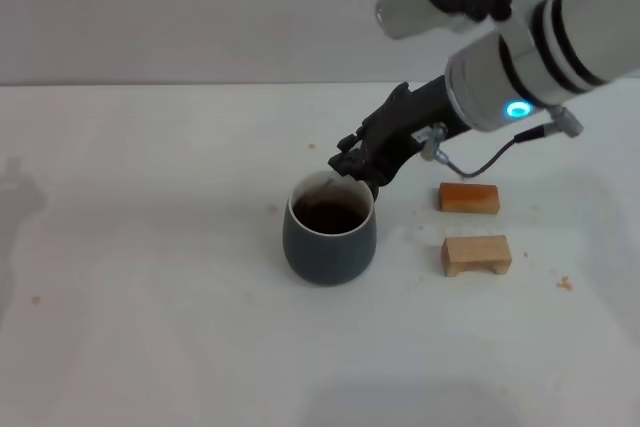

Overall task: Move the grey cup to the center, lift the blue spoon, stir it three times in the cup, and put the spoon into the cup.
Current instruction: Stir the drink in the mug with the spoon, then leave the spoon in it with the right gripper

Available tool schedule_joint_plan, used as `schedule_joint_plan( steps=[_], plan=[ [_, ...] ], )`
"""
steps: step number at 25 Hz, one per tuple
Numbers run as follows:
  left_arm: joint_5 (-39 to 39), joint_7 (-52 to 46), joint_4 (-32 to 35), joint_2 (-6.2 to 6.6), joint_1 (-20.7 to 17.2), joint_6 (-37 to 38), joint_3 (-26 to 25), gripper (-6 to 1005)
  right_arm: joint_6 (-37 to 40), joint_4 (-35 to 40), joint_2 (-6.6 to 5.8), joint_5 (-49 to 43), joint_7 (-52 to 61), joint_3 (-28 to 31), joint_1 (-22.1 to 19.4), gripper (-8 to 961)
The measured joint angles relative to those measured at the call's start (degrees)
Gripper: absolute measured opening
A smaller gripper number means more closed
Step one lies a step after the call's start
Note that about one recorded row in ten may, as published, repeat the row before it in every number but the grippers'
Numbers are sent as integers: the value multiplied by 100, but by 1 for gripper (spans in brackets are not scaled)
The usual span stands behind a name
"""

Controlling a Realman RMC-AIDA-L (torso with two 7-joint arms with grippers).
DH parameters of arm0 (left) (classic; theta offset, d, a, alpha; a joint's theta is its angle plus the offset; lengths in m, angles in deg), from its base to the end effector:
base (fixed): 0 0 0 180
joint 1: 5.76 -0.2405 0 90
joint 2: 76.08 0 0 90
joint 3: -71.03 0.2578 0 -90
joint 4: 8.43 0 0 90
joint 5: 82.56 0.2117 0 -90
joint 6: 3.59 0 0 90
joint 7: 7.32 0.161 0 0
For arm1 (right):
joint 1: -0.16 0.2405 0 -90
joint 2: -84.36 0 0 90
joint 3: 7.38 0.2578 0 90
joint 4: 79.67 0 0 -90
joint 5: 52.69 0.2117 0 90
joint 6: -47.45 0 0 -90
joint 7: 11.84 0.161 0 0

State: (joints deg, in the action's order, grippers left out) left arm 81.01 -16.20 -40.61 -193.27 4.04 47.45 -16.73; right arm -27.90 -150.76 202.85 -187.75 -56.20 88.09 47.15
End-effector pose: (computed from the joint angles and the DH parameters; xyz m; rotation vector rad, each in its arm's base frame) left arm -0.3674 0.3369 0.0530 -1.3711 -0.6121 -0.6239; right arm 0.0813 0.3989 -0.0505 -2.7997 0.3715 -0.1702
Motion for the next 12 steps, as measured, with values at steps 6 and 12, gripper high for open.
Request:
schedule_joint_plan(
  steps=[6,12],
  plan=[
    [0,0,0,-3,-29,22,-3,-2,364,43,21,0,-292,-320,-151,227],
    [0,0,10,-5,-54,113,-4,-2,439,-60,26,0,-332,-357,-233,229]
  ],
)
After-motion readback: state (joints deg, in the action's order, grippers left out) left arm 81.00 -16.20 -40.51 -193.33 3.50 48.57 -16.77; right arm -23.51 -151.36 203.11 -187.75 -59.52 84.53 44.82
